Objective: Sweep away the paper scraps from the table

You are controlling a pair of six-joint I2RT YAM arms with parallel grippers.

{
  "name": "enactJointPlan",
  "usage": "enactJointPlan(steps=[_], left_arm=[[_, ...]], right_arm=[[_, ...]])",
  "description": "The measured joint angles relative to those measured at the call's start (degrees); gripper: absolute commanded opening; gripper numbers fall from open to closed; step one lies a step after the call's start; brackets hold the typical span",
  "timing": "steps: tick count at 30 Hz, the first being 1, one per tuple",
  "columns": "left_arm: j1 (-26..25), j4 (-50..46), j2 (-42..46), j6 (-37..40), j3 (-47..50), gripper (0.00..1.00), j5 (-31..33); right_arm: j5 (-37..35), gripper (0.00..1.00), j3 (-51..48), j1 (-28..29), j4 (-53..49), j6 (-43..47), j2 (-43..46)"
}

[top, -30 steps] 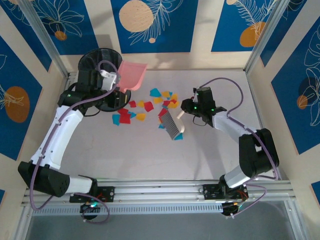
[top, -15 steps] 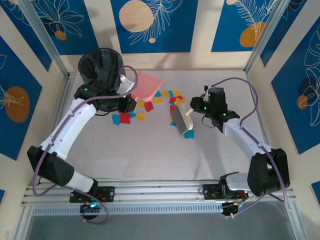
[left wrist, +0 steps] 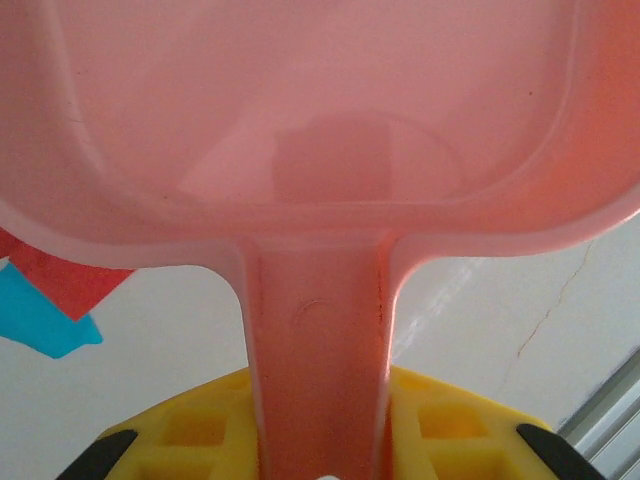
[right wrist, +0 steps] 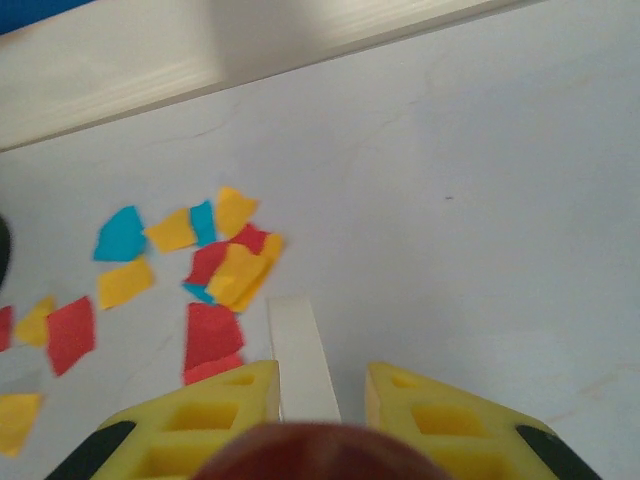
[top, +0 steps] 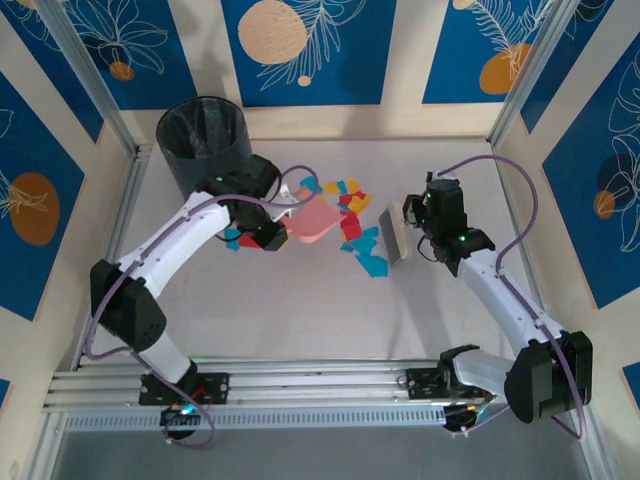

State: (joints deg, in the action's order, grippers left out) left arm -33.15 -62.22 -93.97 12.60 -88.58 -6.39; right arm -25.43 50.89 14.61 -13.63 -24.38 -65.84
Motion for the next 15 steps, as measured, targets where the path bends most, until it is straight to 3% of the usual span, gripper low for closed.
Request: enactJointPlan(steps=[7,15], left_arm=[[-4.4,-0.5,-3.8,2.8,3.5,0.0,2.8],[-7.1,-0.9,-7.1,4.5,5.0,0.0,3.7]], right_arm=[[-6.6,0.0,-0.1,0.4,-2.8,1.6,0.2],[-7.4,0.0,-0.9,1.6,-2.7,2.5,-0.8]])
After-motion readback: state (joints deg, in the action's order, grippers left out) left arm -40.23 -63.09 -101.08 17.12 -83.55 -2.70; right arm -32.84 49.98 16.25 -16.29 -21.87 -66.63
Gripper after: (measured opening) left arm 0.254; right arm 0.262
